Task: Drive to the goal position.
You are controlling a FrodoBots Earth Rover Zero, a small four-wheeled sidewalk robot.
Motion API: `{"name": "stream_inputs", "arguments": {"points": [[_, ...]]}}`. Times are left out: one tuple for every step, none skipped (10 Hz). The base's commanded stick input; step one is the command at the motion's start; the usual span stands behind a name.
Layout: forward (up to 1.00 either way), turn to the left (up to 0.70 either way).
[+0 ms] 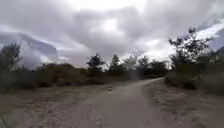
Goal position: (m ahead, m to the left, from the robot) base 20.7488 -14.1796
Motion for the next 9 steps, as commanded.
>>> {"name": "stream_inputs", "arguments": {"points": [[0.45, 0.0], [0.45, 0.0], [0.45, 0.0], [0.45, 0.0], [0.45, 0.0], [0.45, 0.0], [0.45, 0.0], [0.45, 0.0], [0.45, 0.0]]}}
